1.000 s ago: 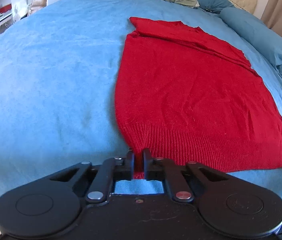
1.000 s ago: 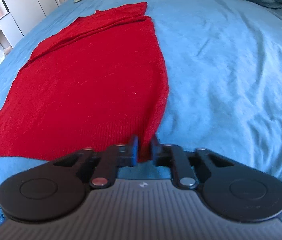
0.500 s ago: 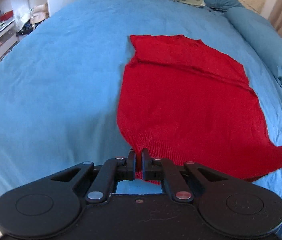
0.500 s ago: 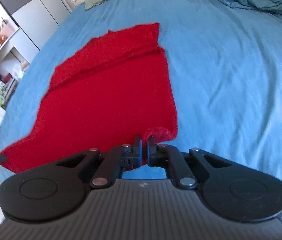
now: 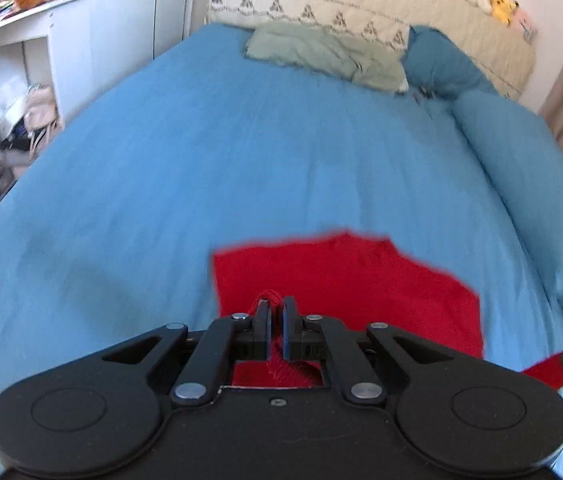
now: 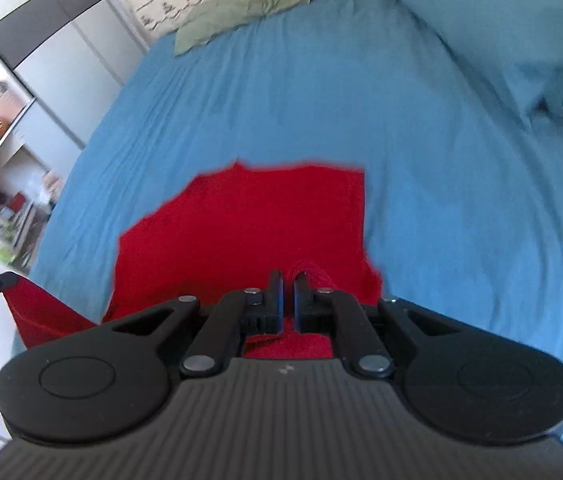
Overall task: Fold small clothes
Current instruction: 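Lift the hem with both grippers and carry it toward the collar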
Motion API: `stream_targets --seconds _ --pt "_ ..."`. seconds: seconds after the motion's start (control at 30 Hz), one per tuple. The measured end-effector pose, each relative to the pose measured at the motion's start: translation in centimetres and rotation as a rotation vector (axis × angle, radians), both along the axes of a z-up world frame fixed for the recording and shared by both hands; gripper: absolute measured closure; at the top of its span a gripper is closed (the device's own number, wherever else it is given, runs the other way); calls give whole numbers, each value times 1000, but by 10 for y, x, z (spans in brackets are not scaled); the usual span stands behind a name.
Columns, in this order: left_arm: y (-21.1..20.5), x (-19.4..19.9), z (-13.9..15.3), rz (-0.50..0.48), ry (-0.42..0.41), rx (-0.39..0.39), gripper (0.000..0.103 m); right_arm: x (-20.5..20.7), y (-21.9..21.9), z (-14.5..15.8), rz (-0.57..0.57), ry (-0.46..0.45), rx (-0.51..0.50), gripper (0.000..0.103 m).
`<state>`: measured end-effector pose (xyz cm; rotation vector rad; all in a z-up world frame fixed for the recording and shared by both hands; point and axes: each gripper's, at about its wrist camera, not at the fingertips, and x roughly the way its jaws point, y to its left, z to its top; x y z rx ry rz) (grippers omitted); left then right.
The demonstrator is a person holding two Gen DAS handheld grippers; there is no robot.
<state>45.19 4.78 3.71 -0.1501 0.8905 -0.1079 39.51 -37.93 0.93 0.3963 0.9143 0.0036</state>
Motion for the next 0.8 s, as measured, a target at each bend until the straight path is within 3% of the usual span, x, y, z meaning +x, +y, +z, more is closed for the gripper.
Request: stream_targets --seconds 0.13,0.3,0.43,0.6,0.67,0.7,0.73,0.77,0.8 --pt "-15 75 -40 20 -7 6 98 78 -6 -35 -36 -2 -11 83" --pt "-23 145 -119 92 17 64 98 152 -12 -111 -79 43 -68 83" --pt "-16 174 -163 177 85 49 98 176 -27 -151 -159 75 6 83" --pt "-18 183 -176 211 92 47 97 185 -31 -167 -174 78 10 83" --pt "-21 183 -177 213 96 68 86 185 -27 -167 -152 85 -11 82" --pt "-20 185 -172 218 94 83 65 184 -26 -165 -144 80 -12 76" --pt "-20 180 -169 223 90 100 39 181 -24 -162 -134 76 -10 64" --pt "-21 175 -163 229 75 125 30 178 -24 -156 -123 67 -21 51" --pt "-22 169 -155 227 53 153 28 173 -20 -148 -120 46 -61 17"
